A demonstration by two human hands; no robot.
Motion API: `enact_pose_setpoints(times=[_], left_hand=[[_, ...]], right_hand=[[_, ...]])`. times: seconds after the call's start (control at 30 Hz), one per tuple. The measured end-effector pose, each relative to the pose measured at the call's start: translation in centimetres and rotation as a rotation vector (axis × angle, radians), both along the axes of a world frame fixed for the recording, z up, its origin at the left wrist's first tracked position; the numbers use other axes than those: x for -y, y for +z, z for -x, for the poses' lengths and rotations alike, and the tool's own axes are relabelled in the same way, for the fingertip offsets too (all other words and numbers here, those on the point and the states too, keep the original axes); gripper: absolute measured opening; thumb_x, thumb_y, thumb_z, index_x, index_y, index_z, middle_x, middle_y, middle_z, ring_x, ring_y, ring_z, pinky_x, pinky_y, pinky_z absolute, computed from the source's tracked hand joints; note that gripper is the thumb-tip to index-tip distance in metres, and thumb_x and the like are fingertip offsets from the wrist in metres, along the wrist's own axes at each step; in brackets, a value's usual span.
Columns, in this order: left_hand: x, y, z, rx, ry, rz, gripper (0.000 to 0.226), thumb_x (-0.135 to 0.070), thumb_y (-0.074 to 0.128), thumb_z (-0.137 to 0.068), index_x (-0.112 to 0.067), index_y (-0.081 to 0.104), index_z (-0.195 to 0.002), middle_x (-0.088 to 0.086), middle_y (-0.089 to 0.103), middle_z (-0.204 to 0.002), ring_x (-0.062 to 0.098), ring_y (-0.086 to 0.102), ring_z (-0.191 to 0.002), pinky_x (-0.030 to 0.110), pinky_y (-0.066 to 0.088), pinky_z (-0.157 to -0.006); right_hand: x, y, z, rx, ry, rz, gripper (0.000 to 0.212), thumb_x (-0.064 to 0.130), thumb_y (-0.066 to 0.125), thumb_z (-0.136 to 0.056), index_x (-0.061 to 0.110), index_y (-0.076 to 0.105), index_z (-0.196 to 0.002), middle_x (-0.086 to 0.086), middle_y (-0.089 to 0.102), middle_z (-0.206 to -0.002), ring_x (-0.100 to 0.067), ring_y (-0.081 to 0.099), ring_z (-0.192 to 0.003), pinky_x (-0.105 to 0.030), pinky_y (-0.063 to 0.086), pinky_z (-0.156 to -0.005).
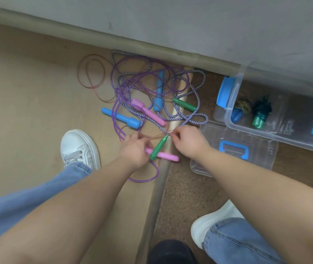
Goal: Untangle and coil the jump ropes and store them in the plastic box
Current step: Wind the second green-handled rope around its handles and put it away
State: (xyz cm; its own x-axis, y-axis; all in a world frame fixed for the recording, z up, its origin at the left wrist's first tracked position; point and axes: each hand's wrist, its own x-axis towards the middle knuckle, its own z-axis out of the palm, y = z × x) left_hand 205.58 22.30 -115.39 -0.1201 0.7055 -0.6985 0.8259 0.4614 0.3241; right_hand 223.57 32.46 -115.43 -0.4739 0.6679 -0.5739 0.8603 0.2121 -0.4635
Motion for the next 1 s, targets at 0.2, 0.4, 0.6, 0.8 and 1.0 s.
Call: enact_pose_setpoints(times=[0.2, 0.4, 0.6, 0.8, 1.0], left_hand=[[-0.2, -0.4, 0.1, -0.019, 0.154, -0.034, 0.033, -0.031, 0.068, -0.082, -0.02, 0.065, -0.113, 0.007, 0.054, -0.121, 0.032, 0.049, -0.117, 0.037, 0.044, -0.096], [-0.6, -0.8, 0.5, -0.051, 0.255, -0.071, 0.065, -0.033, 0.071, -0.08, -0.022, 0.051, -0.14, 0.01, 0.044, -0.132, 0.031, 0.046, -0.125, 0.041, 0.044, -0.103], [-0.8, -0.6, 0.4, 0.062, 0.223, -0.041, 0.051, -0.032, 0.077, -0.076, -0.021, 0.059, -0.123, 0.006, 0.054, -0.12, 0.029, 0.055, -0.113, 0.036, 0.047, -0.095], [-1.6, 0.1, 0.0, -0.013, 0.375, -0.03, 0.059, -0.045, 0.074, -0.073, -0.031, 0.046, -0.124, 0.0, 0.059, -0.11, 0.028, 0.06, -0.106, 0.04, 0.049, -0.091], [-1.9, 0.9, 0.1, -0.142, 0.374, 0.039, 0.031, -0.039, 0.043, -0.097, -0.027, 0.064, -0.116, 0.011, 0.056, -0.119, 0.033, 0.053, -0.117, 0.041, 0.043, -0.096]], right_hand=[[-2.3, 1.1, 0.9, -0.206, -0.517, -0.014, 0.031, 0.028, 0.051, -0.1, 0.006, 0.065, -0.083, -0.004, 0.061, -0.075, -0.021, 0.052, -0.075, -0.031, 0.032, -0.063], [-2.9, 0.7, 4.1, -0.275, -0.663, 0.162, 0.01, 0.022, 0.064, -0.091, 0.015, 0.065, -0.084, 0.001, 0.067, -0.077, -0.017, 0.063, -0.073, -0.03, 0.048, -0.069], [-2.6, 1.0, 7.6, -0.378, -0.775, 0.534, 0.014, -0.001, 0.06, -0.091, 0.01, 0.052, -0.089, -0.011, 0.06, -0.064, -0.016, 0.054, -0.045, -0.022, 0.044, -0.042], [-3.8, 3.6, 7.7, -0.544, -0.971, 0.663, 0.019, -0.003, 0.044, -0.093, 0.015, 0.048, -0.091, -0.001, 0.054, -0.054, -0.019, 0.057, -0.055, -0.029, 0.041, -0.054], [-5.5, 4.5, 4.5, -0.098, -0.629, 0.233, 0.029, 0.015, 0.056, -0.089, 0.023, 0.06, -0.116, -0.009, 0.066, -0.106, -0.027, 0.065, -0.09, -0.031, 0.049, -0.077]])
